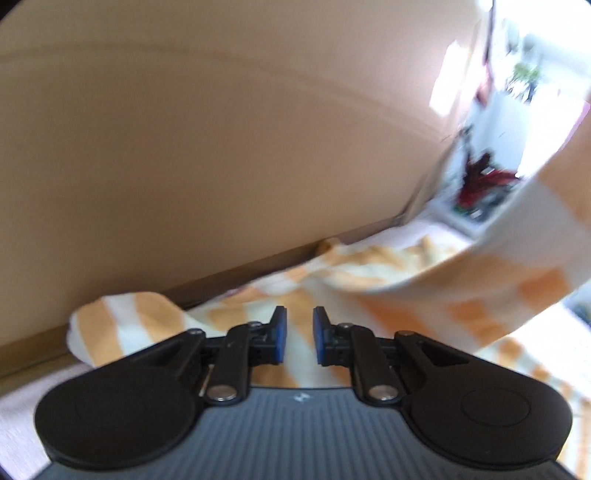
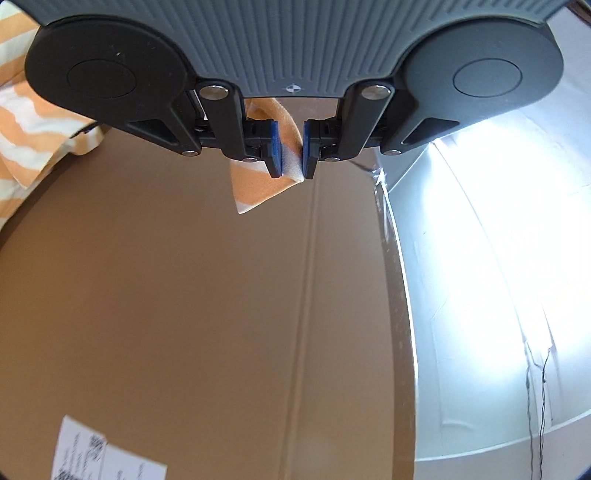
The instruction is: Fold clothes
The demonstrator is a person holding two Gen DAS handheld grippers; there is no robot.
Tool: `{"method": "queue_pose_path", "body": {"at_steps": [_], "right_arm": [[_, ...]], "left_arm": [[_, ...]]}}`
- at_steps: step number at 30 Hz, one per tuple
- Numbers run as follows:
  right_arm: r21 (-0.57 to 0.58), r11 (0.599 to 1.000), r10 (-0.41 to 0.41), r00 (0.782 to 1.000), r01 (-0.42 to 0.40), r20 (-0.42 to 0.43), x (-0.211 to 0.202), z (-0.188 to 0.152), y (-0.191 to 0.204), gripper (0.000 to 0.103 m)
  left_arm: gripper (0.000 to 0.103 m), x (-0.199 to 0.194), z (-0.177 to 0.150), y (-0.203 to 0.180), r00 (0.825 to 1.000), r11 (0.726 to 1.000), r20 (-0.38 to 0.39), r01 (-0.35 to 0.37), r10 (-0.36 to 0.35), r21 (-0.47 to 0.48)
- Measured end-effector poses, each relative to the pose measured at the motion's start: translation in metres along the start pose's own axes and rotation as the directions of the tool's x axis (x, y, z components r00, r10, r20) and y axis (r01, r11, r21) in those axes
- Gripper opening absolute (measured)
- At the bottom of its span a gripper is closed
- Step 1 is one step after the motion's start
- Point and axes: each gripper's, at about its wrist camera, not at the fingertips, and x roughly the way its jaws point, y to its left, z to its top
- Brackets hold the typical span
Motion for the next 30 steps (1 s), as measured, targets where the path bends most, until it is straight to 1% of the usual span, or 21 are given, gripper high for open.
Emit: {"method": "queue_pose_path", "body": {"at_steps": [2, 3, 5, 6, 8, 10, 11, 13, 15, 19, 23, 27, 30], "right_arm": [[0.0, 1.0, 0.009, 1.0, -0.009, -0.011, 0.006, -0.003, 0.003, 0.013], [0.002, 1.0, 0.013, 1.0, -0.013, -0.019, 0.009, -0.005, 0.004, 0.013], [0.003, 1.0, 0.02, 0.999, -0.02, -0.038, 0.013, -0.009, 0.006, 0.013], [0.004, 1.0, 0.024, 0.999, -0.024, -0.048, 0.015, -0.011, 0.007, 0.013], [0.004, 0.999, 0.036, 0.997, -0.035, -0.066, 0.016, -0.017, 0.011, 0.013], [-0.004, 0.999, 0.051, 0.995, -0.051, -0.081, 0.014, -0.023, 0.016, 0.013], [-0.01, 0.998, 0.056, 0.995, -0.057, -0.088, 0.013, -0.026, 0.018, 0.013], [-0.013, 0.998, 0.065, 0.992, -0.067, -0.104, 0.009, -0.032, 0.021, 0.013], [-0.008, 0.997, 0.076, 0.99, -0.077, -0.117, 0.006, -0.038, 0.022, 0.013], [0.013, 0.997, 0.073, 0.988, -0.072, -0.139, 0.0, -0.049, 0.017, 0.013], [0.013, 0.996, 0.091, 0.986, -0.091, -0.143, 0.003, -0.048, 0.022, 0.013], [0.012, 0.994, 0.11, 0.983, -0.11, -0.146, 0.007, -0.048, 0.028, 0.013], [0.012, 0.992, 0.124, 0.981, -0.124, -0.148, 0.009, -0.047, 0.032, 0.013]], "left_arm": [[0.014, -0.005, -0.003, -0.004, 0.999, 0.999, -0.008, 0.032, -0.032, -0.008], [0.019, -0.004, -0.004, -0.006, 0.999, 1.0, -0.019, 0.028, -0.028, -0.003], [0.019, 0.003, -0.003, -0.009, 0.999, 1.0, -0.04, 0.002, -0.002, -0.009], [0.019, 0.006, -0.002, -0.009, 0.999, 1.0, -0.042, -0.002, 0.001, -0.027], [0.02, 0.01, 0.004, -0.006, 1.0, 0.996, -0.018, 0.003, -0.004, -0.085], [0.029, 0.012, 0.012, -0.006, 1.0, 0.992, 0.009, 0.002, -0.001, -0.13], [0.032, 0.012, 0.016, -0.007, 1.0, 0.99, 0.024, -0.002, 0.005, -0.138], [0.038, 0.013, 0.024, -0.009, 0.999, 0.99, 0.043, -0.011, 0.018, -0.139], [0.041, 0.012, 0.029, -0.01, 0.998, 0.989, 0.053, -0.013, 0.021, -0.148], [0.041, 0.015, 0.028, -0.008, 0.998, 0.989, 0.039, -0.044, 0.05, -0.142], [0.041, 0.021, 0.021, -0.008, 0.998, 0.989, 0.021, -0.059, 0.062, -0.132], [0.049, 0.021, 0.018, -0.007, 0.996, 0.989, 0.024, -0.085, 0.089, -0.121], [0.051, 0.019, 0.015, -0.005, 0.995, 0.988, 0.028, -0.095, 0.099, -0.121]]}}
